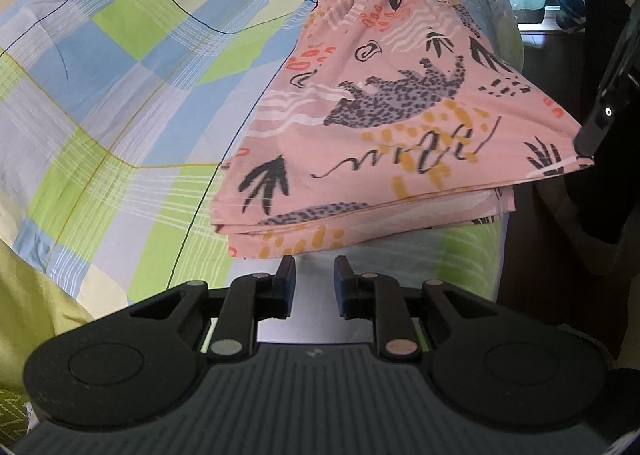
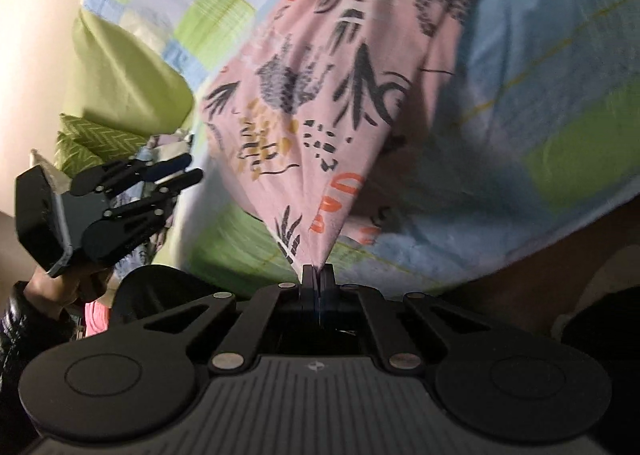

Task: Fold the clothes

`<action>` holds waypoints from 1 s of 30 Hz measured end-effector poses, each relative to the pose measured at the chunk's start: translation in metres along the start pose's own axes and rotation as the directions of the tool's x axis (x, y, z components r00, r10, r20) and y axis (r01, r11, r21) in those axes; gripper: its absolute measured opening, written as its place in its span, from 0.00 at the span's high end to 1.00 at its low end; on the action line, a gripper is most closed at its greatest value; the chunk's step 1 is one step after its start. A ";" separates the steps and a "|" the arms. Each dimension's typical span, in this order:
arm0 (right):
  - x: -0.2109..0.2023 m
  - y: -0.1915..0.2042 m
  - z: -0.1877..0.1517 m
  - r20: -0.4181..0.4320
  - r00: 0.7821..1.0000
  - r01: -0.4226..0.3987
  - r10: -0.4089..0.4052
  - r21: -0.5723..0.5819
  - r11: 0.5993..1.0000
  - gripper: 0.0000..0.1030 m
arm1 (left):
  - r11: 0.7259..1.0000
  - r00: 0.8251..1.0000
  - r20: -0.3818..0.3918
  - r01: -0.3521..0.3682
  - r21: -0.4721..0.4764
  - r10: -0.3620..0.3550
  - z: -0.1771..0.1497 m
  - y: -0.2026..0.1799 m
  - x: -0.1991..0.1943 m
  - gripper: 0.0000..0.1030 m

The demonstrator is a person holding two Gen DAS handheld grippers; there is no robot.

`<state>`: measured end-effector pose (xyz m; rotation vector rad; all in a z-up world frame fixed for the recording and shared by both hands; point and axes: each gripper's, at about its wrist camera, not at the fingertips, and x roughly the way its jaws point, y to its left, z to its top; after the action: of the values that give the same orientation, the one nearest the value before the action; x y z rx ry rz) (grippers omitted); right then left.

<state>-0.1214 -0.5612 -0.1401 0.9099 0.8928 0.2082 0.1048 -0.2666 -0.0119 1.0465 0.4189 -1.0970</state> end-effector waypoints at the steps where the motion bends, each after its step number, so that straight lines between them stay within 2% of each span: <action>1: 0.004 0.000 0.001 -0.005 1.000 0.011 -0.011 -0.002 1.000 0.99 | 1.000 1.000 -0.002 -0.001 0.000 0.001 0.000 0.001 0.001 0.81; 9: 0.037 -0.012 0.006 -0.060 0.982 0.172 -0.177 -0.085 0.981 1.00 | 0.998 0.999 -0.013 -0.040 -0.058 0.039 -0.001 0.026 0.009 0.78; 12: 0.044 -0.005 0.010 -0.067 0.978 0.188 -0.197 -0.121 0.975 0.99 | 0.993 0.999 -0.005 -0.049 -0.110 0.049 -0.001 0.043 0.014 0.76; 15: 0.048 -0.001 0.008 -0.075 0.970 0.219 -0.230 -0.132 0.967 0.82 | 0.985 0.999 0.001 -0.050 -0.164 0.051 0.000 0.057 0.023 0.74; 18: 0.042 0.005 0.003 -0.095 0.947 0.284 -0.306 -0.189 0.940 0.81 | 0.978 0.998 0.012 -0.055 -0.200 0.058 0.001 0.071 0.029 0.74; 21: 0.026 0.018 -0.002 -0.092 0.945 0.287 -0.315 -0.236 0.928 0.81 | 0.978 0.999 0.040 -0.020 -0.206 0.028 0.001 0.076 0.033 0.74; 25: 0.008 0.049 0.002 -0.043 0.957 0.258 -0.286 -0.321 0.911 0.78 | 0.983 0.997 0.073 0.012 -0.182 0.001 0.000 0.075 0.043 0.74; 27: 0.006 0.065 0.008 -0.012 0.964 0.244 -0.266 -0.359 0.901 0.76 | 0.978 0.994 0.107 0.048 -0.205 -0.026 -0.002 0.078 0.047 0.82; 28: 0.006 0.073 0.012 0.003 0.966 0.239 -0.257 -0.378 0.894 0.76 | 0.972 0.991 0.127 0.061 -0.226 -0.033 -0.003 0.081 0.047 0.98; 30: 0.008 0.086 0.017 0.024 0.971 0.227 -0.238 -0.411 0.883 0.76 | 0.964 0.986 0.164 0.069 -0.258 -0.027 -0.006 0.085 0.044 0.99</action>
<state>-0.0868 -0.5135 -0.0744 0.4029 0.9299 0.1916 0.1998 -0.2791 -0.0062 0.7124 0.4495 -1.1249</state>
